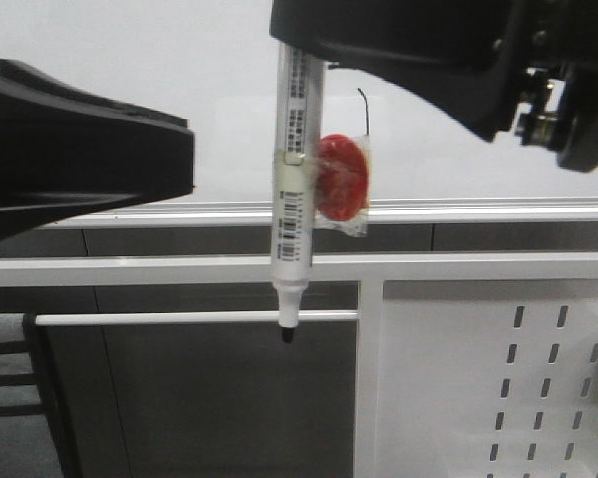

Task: Write number 1 on whiteboard

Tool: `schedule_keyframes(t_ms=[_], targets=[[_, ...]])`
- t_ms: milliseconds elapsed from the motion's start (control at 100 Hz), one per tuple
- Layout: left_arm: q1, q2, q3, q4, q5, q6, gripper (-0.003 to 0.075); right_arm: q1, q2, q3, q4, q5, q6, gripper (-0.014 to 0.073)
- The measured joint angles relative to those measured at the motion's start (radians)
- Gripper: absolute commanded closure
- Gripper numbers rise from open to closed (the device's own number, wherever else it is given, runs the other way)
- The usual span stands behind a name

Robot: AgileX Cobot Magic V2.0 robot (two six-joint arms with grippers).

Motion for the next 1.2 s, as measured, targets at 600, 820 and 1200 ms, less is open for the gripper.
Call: schedule_keyframes(t_ms=[600, 820, 1200], targets=[[-0.052, 0.019, -0.004, 0.062, 0.000, -0.050, 0.0338, 0.000, 0.069, -0.017, 0.000, 0.000, 0.000, 0.0644], [-0.052, 0.092, -0.005, 0.066, -0.002, -0.056, 0.0338, 0.000, 0.069, -0.017, 0.000, 0.000, 0.002, 0.0644], [-0.052, 0.146, -0.011, 0.066, 0.000, -0.038, 0.0338, 0.000, 0.069, -0.064, -0.031, 0.002, 0.002, 0.0644]])
